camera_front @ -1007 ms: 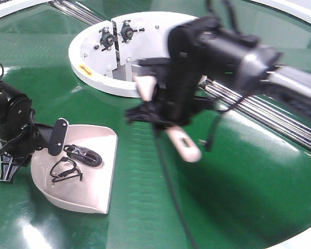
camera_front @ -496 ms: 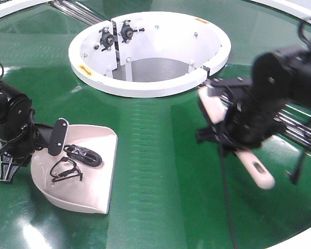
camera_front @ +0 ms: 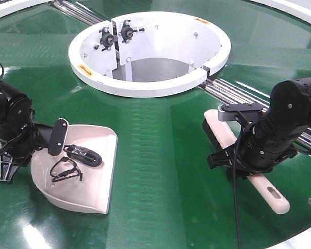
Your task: Clean and inspect green conveyor with broom and dustpan
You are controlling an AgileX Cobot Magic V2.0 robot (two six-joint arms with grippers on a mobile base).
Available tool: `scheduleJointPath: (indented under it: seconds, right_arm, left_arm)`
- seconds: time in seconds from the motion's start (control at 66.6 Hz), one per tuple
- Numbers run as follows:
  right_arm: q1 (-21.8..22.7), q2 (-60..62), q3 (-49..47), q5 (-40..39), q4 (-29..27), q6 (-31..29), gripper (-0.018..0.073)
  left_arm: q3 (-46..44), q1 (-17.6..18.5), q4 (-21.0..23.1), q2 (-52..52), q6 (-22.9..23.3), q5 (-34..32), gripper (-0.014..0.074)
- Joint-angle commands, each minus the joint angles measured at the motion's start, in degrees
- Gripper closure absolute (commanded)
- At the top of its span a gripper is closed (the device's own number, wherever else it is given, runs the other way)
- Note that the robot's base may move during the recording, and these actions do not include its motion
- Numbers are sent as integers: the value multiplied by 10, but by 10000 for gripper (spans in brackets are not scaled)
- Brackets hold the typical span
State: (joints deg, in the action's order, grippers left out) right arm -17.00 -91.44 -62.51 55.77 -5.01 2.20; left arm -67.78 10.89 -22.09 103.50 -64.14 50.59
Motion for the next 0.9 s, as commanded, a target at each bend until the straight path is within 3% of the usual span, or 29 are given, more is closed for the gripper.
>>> scheduleJointPath:
  seconds: [0.0,0.571,0.886]
  right_arm:
    - [2,21,-5,-20,-4,-7,552]
    - [3,-54,15,-49,-3,8,540]
    - [3,-59,15,-57,2,8,461]
  left_arm:
    - [-17,3,-7,-23,6,-2,602]
    - [-17,3,-3,-22,6,-15,602]
    - [-17,3,-2,-22,11,-9,602]
